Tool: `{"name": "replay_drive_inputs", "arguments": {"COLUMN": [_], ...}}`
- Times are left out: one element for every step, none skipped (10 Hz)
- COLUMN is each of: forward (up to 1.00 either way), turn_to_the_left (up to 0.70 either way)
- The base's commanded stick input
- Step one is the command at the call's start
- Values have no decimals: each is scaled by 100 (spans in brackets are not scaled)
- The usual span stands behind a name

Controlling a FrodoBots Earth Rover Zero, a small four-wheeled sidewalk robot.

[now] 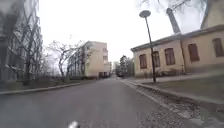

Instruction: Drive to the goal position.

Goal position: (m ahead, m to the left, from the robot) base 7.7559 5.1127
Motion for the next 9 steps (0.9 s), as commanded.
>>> {"name": "replay_drive_inputs", "arguments": {"forward": [100, 100, 100, 100, 100, 100, 100, 100, 100], "turn_to_the_left": [0, 0, 0, 0, 0, 0, 0, 0, 0]}}
